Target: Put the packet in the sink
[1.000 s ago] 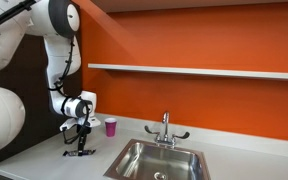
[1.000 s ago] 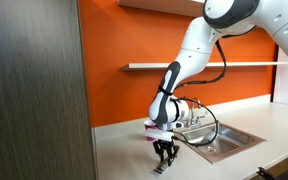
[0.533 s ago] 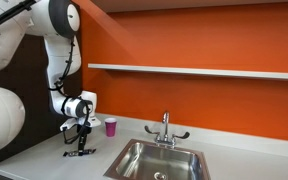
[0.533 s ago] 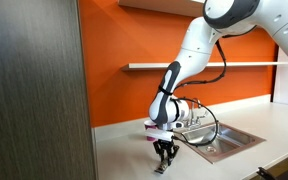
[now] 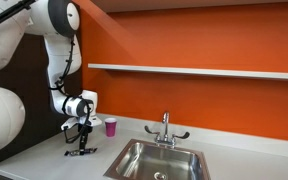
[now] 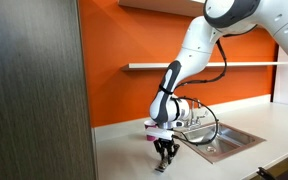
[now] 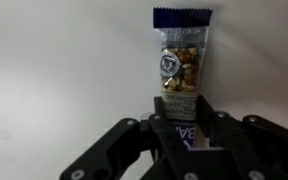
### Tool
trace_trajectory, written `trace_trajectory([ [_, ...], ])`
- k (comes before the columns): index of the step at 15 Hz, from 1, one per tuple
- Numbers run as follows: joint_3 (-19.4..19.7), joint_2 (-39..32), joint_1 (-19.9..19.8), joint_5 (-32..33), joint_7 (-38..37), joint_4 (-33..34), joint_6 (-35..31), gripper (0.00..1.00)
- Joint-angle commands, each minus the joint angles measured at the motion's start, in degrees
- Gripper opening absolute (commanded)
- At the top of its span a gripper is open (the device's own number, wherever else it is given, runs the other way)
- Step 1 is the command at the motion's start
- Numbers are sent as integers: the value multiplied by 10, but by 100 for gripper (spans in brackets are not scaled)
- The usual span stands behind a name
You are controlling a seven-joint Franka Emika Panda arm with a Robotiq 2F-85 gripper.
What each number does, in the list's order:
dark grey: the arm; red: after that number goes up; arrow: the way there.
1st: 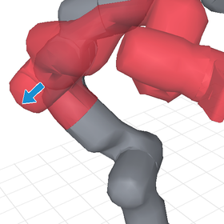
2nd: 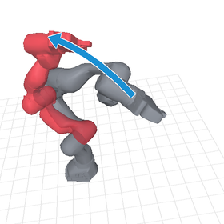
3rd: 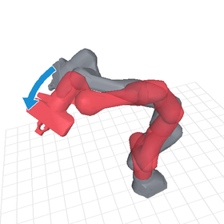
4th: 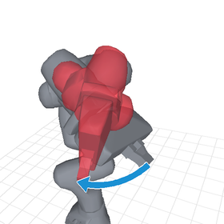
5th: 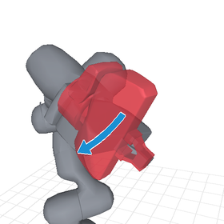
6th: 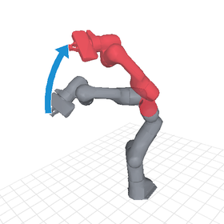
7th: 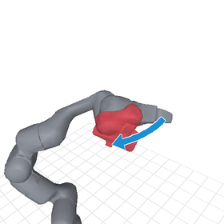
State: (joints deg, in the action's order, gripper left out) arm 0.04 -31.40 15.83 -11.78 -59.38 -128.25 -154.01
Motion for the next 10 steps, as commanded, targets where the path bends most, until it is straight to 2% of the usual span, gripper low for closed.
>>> trace_trajectory([
  [1, 16, 33, 16, 14, -25, -17, 6, 10],
  [6, 29, 61, 30, 36, -41, -27, 13, 10],
  [10, 17, 81, 17, 61, 1, -31, 33, 10],
])
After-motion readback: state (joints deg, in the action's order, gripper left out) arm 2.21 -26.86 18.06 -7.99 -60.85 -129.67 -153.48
